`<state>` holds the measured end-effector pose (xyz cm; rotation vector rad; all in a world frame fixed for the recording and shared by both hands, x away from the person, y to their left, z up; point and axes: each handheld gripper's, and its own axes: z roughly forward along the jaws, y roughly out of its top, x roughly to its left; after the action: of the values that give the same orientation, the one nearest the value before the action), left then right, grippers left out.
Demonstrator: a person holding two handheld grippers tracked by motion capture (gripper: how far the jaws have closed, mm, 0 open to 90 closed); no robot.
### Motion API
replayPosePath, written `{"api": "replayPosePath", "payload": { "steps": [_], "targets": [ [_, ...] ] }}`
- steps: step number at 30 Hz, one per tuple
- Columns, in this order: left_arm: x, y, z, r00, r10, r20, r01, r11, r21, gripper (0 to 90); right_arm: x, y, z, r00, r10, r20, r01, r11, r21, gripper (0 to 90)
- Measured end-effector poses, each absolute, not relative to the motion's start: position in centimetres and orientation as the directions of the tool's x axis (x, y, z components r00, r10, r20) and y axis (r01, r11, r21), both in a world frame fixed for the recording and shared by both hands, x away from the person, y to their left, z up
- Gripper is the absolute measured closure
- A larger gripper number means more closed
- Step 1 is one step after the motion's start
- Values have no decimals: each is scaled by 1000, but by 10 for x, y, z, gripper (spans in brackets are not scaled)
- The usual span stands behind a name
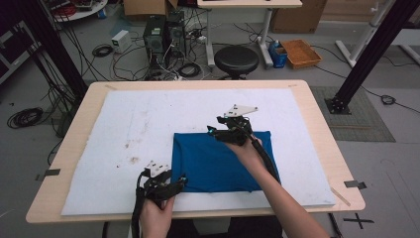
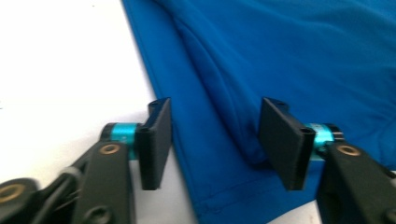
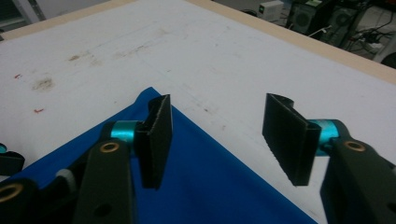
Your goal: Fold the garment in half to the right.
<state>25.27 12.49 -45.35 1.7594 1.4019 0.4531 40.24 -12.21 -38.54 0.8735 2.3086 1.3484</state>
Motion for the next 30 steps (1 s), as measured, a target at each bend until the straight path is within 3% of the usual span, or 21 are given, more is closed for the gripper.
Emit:
{"api": "replayPosePath", "payload": {
  "steps": [8, 14, 22, 28, 30],
  "targets": [
    [251, 125, -454, 279, 945, -168, 622, -44, 782, 616, 421, -69, -394, -819, 572, 53, 354, 430, 830, 607],
    [248, 121, -455, 267, 956, -120, 604, -68, 794, 656, 434, -26, -410, -836, 546, 46, 370, 500, 783, 663],
    [249, 126, -455, 282, 949, -138, 608, -66, 791, 725, 451, 6, -428, -810, 583, 62, 436, 528, 729, 664],
    [250, 128, -455, 292, 945, -146, 612, -67, 788, 719, 456, 7, -435, -803, 589, 93, 465, 522, 715, 635],
    [250, 130, -455, 310, 935, -171, 617, -61, 785, 676, 456, 7, -436, -804, 588, 90, 463, 523, 715, 617]
  ]
}}
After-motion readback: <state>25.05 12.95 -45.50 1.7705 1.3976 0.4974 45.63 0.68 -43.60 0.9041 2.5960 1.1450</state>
